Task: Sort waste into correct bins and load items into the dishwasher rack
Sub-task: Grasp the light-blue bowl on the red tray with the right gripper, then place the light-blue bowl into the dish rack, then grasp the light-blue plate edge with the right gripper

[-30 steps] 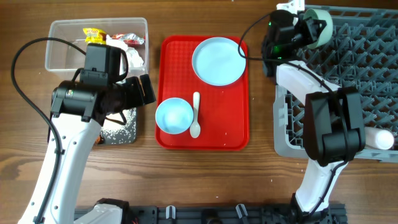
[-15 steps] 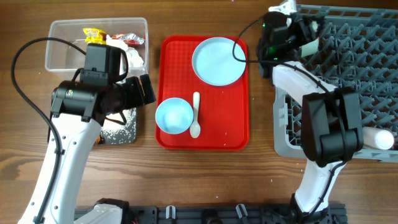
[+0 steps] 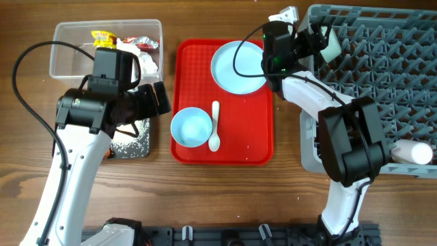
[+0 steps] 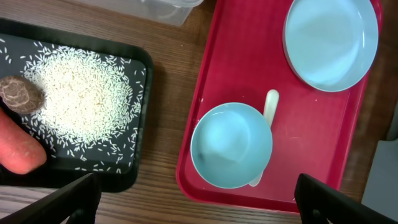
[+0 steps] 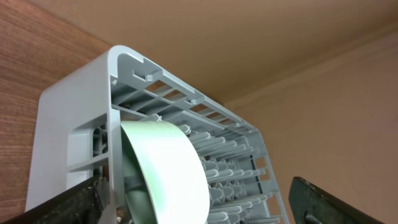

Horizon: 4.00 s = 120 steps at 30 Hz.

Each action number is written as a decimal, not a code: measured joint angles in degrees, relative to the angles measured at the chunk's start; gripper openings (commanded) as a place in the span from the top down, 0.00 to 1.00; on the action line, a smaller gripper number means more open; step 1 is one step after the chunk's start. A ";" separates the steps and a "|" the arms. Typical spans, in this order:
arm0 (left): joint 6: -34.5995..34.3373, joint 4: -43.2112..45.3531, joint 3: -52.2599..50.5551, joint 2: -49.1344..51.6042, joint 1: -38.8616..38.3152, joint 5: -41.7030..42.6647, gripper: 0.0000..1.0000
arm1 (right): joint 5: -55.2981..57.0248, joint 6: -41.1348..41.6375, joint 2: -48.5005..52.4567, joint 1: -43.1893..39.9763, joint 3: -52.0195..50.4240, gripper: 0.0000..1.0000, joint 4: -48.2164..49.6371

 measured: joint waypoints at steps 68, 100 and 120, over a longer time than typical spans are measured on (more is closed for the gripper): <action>0.00 0.00 0.00 0.02 0.00 0.00 0.00 | 12.50 42.62 -21.75 -4.50 -0.44 0.96 -60.06; 0.00 0.00 0.00 0.02 0.00 0.00 0.00 | -1.73 34.07 -13.35 4.11 -0.44 0.00 -63.43; 0.00 0.00 0.00 0.02 0.00 -0.02 0.00 | -64.85 63.69 -14.12 4.44 2.03 0.33 -50.62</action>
